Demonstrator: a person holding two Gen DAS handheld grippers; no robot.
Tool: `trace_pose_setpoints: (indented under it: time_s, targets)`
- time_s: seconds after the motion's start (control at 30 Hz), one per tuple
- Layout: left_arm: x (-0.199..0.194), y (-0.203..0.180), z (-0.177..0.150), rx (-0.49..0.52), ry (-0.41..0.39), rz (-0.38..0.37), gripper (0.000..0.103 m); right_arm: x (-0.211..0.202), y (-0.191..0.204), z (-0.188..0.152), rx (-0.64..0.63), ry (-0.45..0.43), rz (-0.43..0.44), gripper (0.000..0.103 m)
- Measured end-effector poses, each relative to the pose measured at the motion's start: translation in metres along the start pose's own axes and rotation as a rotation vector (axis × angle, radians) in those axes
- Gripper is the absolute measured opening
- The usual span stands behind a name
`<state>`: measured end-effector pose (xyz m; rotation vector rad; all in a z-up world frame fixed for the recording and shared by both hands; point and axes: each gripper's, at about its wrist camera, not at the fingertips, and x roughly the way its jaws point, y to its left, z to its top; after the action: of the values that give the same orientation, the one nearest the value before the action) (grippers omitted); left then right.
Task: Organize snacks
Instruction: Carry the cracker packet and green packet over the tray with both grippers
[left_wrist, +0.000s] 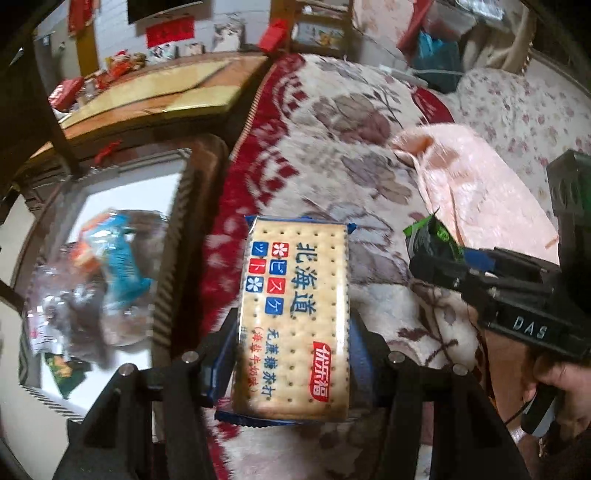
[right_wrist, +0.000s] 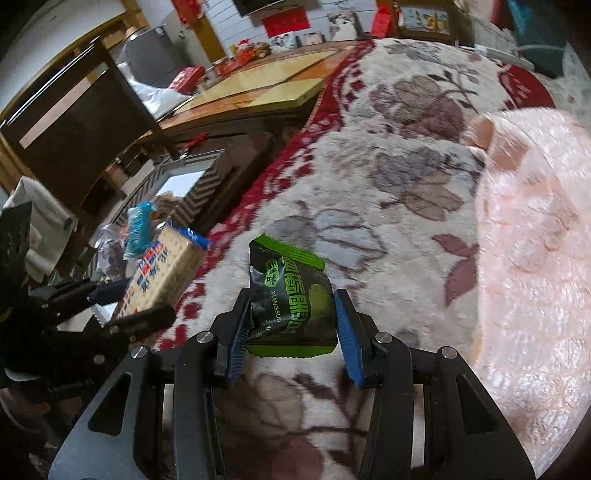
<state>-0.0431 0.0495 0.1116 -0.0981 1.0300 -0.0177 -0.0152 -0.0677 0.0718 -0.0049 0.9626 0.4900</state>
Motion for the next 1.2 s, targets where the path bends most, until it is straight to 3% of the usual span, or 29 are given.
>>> trace_pose_setpoints:
  time_s: [0.53, 1.0, 1.2]
  targets:
    - [-0.034, 0.069, -0.001, -0.135, -0.093, 0.094, 0.057, 0.022, 0.08, 0.023, -0.136, 0.041, 0.069, 0.043]
    - [-0.039, 0.158, -0.016, -0.308, -0.084, 0.196, 0.057, 0.067, 0.158, 0.053, -0.282, 0.104, 0.137, 0.043]
    - [-0.031, 0.18, -0.022, -0.349, -0.062, 0.223, 0.057, 0.092, 0.188, 0.064, -0.327, 0.138, 0.162, 0.043]
